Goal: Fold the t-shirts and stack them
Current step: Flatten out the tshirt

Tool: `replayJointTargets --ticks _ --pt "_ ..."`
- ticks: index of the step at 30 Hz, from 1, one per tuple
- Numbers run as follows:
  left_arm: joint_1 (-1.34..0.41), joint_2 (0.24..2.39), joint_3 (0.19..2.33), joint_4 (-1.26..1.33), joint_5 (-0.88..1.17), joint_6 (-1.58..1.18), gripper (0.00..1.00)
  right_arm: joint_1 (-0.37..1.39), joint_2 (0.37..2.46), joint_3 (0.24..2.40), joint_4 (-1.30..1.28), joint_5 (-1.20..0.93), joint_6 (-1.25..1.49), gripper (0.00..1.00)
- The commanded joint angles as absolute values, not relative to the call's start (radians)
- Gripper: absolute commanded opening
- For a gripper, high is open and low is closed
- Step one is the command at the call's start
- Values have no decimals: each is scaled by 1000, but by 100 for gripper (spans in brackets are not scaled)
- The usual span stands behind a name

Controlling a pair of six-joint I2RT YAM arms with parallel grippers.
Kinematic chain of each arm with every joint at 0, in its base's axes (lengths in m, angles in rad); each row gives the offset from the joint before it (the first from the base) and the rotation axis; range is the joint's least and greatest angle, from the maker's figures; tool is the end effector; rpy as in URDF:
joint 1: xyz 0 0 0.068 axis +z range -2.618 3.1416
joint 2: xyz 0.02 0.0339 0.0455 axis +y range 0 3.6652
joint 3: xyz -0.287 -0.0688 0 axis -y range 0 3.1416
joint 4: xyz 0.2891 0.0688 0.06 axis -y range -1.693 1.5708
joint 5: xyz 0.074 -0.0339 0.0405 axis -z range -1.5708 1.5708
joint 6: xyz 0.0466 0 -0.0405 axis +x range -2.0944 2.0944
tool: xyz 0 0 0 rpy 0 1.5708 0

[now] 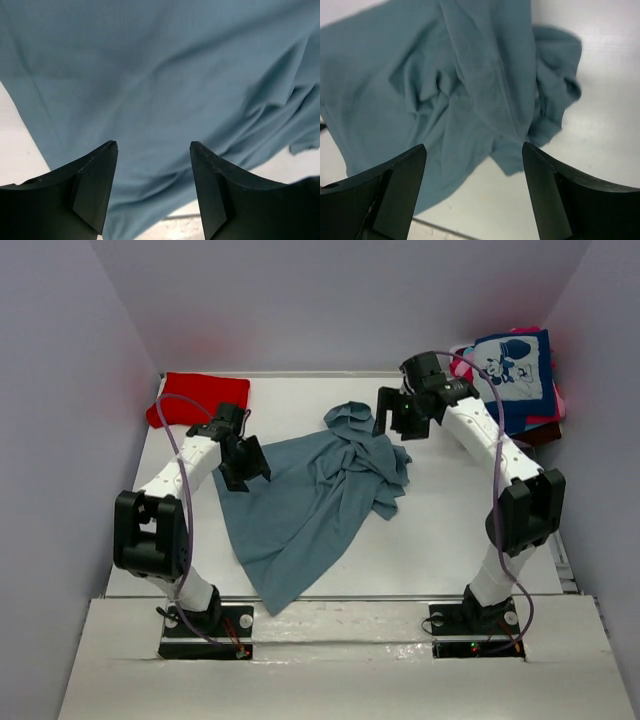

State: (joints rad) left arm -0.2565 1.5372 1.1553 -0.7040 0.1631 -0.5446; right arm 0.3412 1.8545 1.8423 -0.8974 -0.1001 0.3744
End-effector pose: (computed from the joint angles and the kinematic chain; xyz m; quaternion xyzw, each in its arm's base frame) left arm 0.3433 -0.0979 0.2421 -0.1195 0.9603 -0.1661 0.1895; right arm 0.4357 0.1597 0.3505 -0.0006 0.9448 0.1579 0.2871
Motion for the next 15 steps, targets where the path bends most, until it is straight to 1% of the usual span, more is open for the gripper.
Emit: replayJointTargets --ticks 1,3,6,7,10,15 --pt "-178 1627 1294 -606 159 -459 70 391 1734 1559 -888 -167 411 77" --pt "-166 1684 1334 -591 160 -453 70 402 1678 1472 -881 -190 420 75" --pt "-135 1750 1354 -558 192 -448 71 402 1622 1279 -839 -210 460 68" --pt "-135 1767 1358 -552 204 -445 71 402 1609 1278 -830 -215 468 68" --pt "-103 1819 1355 -529 218 -436 71 411 1568 1157 -796 -238 501 67" --pt "-69 1856 1341 -495 233 -413 71 420 1563 1082 -752 -229 532 66"
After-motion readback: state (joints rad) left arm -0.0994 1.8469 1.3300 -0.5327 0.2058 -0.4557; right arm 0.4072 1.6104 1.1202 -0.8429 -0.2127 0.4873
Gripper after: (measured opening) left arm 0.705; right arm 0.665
